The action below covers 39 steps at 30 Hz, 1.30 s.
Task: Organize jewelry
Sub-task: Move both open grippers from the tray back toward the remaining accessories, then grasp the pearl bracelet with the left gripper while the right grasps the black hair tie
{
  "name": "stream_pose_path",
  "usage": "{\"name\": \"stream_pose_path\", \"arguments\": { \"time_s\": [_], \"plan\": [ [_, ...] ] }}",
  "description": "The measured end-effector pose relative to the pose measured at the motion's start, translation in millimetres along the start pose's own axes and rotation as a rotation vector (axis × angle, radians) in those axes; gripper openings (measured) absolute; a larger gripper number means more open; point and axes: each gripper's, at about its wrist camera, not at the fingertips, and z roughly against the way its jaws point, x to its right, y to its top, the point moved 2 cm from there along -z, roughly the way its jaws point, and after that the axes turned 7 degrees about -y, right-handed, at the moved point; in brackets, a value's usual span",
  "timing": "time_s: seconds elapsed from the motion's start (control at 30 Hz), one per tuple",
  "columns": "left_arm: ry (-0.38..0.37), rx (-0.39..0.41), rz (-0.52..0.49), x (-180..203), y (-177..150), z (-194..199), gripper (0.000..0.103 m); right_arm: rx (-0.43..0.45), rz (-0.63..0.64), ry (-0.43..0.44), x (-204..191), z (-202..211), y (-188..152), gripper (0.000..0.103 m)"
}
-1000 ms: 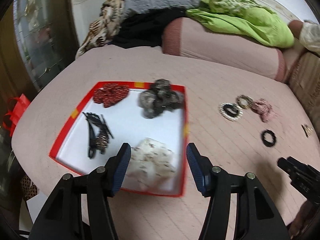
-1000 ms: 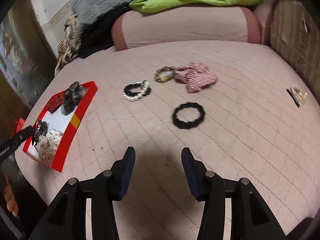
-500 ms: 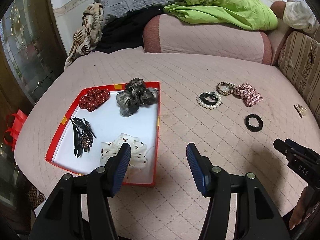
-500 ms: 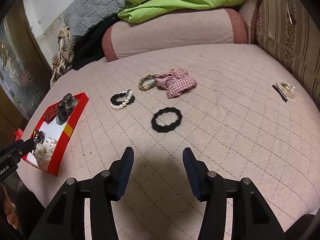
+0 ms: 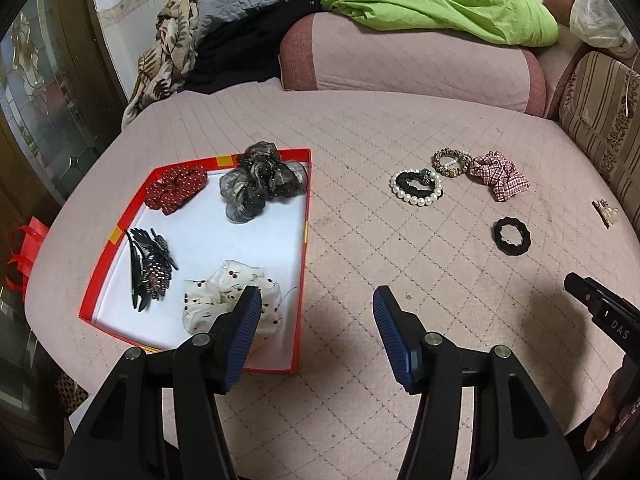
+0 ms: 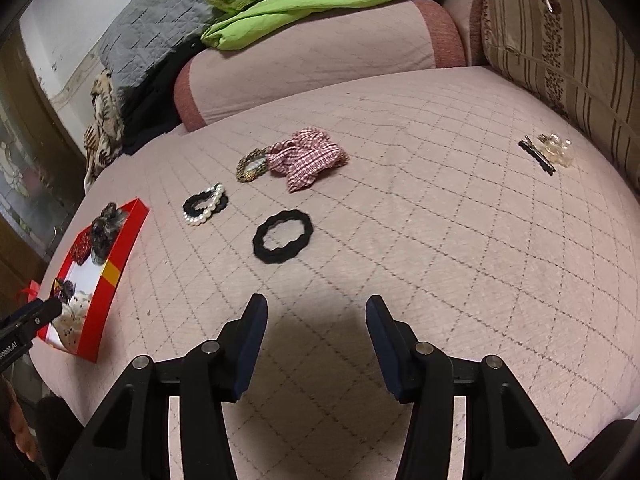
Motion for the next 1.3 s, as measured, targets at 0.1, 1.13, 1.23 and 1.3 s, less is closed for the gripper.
{"name": "stream_pose_path", "arguments": {
  "time_s": [0.1, 1.13, 1.23, 1.3],
  "plan": [
    [-0.006, -0.012, -0.003, 5, 1, -6, 0.057, -0.001, -0.020, 0.007, 6, -3, 1, 0.056],
    [-0.319, -0.140, -0.179, 102, 96, -156, 0.024, -0.018, 0.020, 0.114, 18, -77, 46, 0.056],
    [-0.307, -0.154, -0.187, 111, 95, -171, 0.021, -0.020, 0.009, 0.129, 20, -78, 46, 0.056],
    [-0.300, -0.159, -0.169, 110, 100, -178, 0.020, -0.020, 0.009, 0.132, 20, -79, 46, 0.057]
  ]
}}
